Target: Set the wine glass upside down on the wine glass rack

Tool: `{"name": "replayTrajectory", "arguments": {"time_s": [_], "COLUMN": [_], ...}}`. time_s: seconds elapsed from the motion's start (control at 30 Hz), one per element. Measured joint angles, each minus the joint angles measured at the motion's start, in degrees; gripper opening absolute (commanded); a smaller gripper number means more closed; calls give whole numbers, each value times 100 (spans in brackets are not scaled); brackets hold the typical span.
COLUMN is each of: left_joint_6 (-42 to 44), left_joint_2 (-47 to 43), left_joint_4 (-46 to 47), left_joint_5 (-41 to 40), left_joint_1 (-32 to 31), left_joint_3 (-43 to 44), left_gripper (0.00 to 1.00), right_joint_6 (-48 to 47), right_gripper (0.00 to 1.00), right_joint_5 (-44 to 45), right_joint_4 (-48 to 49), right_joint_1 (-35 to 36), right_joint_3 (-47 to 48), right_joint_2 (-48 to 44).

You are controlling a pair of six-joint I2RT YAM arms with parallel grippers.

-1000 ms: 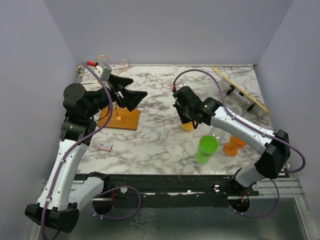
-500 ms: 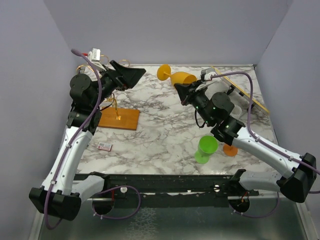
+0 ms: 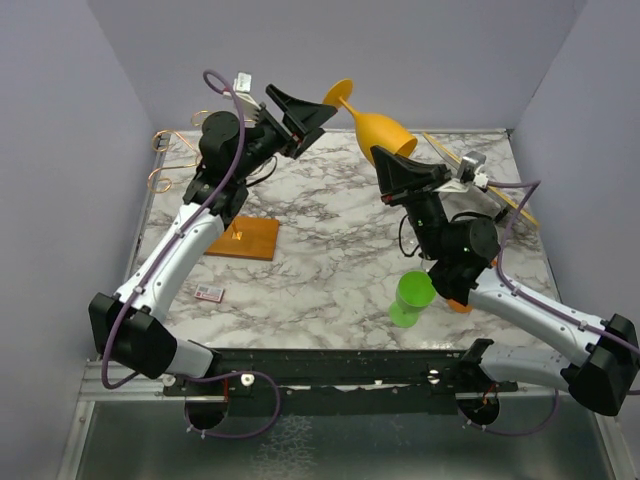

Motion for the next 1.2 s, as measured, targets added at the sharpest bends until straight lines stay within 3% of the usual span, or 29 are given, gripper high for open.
{"name": "replayTrajectory", "arguments": {"time_s": [0.2,0.4,0.87,0.93,1.03,1.17,1.2], "left_joint_6": [-111,-179,-461,-472,-474,-481,-452], "left_joint_2": [321,328,498,498,496,446,404], "left_joint_4": [114,280,380,393,490,623,643], "left_joint_5": [-240,-616,-1388,-1469,-1545,-1659,-1676], "left_joint_1": [-470,-627,-909,-931,-951,-975,-977], "left_joint_3": [149,243,433,433,393,332,299], "left_gripper": [96,71,35,25,1,0,0], "right_joint_6": [433,721,876,868,839,778,776], "right_gripper": [1,1,1,1,1,1,6], "right_joint_5": [-33,-68,-295,-337,-437,-570,-619], "right_joint_4": [511,625,1056,1069,1069,992,988], "right_joint_1": [0,0,-2,-2,-2,-17,-17], "right_joint_3": [-216,-299,-297,-297,-297,-343,-356], "right_joint_2": [-15,-7,275,275,275,267,258]}}
